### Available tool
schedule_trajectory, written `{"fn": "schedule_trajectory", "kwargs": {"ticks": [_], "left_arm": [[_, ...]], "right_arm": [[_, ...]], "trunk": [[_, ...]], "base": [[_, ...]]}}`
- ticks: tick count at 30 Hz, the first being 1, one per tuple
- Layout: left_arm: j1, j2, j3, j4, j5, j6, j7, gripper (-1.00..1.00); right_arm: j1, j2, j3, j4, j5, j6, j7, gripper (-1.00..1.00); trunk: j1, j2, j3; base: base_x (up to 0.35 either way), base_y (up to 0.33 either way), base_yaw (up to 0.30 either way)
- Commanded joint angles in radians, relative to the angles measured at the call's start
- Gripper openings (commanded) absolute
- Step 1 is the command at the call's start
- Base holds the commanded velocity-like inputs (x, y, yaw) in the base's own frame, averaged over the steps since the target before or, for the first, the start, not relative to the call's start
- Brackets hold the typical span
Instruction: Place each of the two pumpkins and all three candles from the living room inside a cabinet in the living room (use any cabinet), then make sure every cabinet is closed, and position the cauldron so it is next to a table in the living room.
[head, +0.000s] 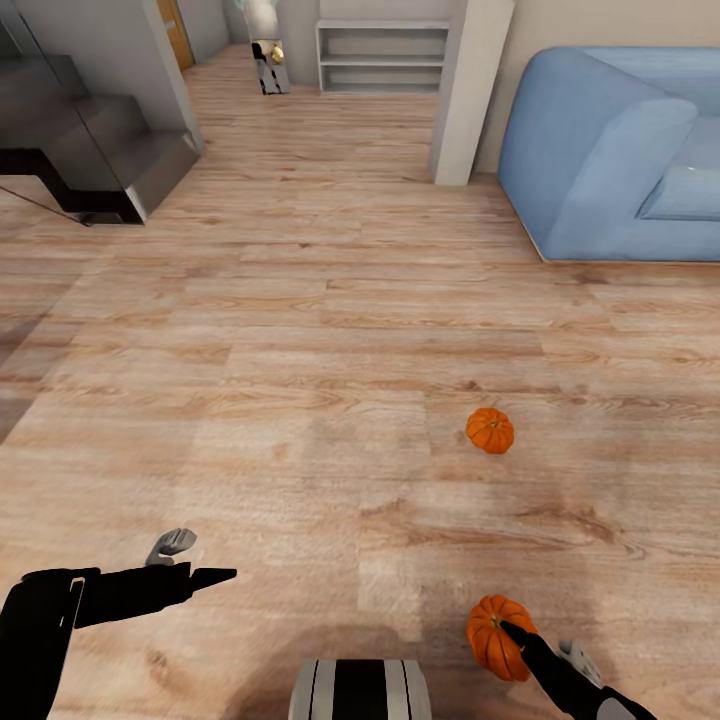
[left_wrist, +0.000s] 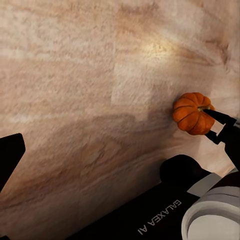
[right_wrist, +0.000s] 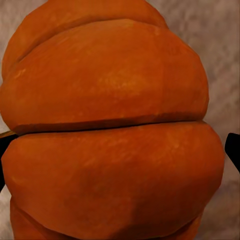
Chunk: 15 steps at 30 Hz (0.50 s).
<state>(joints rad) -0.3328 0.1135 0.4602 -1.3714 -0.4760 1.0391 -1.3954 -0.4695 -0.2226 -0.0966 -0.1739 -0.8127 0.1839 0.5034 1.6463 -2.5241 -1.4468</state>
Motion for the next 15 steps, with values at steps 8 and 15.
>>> {"fn": "schedule_trajectory", "kwargs": {"ticks": [8, 15], "left_arm": [[0.000, 0.000, 0.000, 0.000, 0.000, 0.000, 0.001, 1.00], [0.000, -0.001, 0.000, 0.000, 0.000, 0.000, 0.000, 1.00]], "right_arm": [[0.000, -0.002, 0.000, 0.001, 0.003, -0.001, -0.003, 1.00], [0.000, -0.001, 0.000, 0.001, 0.004, -0.001, -0.003, 1.00]], "trunk": [[0.000, 0.000, 0.000], [0.000, 0.000, 0.000]], "base": [[0.000, 0.000, 0.000], [-0.032, 0.000, 0.000]]}}
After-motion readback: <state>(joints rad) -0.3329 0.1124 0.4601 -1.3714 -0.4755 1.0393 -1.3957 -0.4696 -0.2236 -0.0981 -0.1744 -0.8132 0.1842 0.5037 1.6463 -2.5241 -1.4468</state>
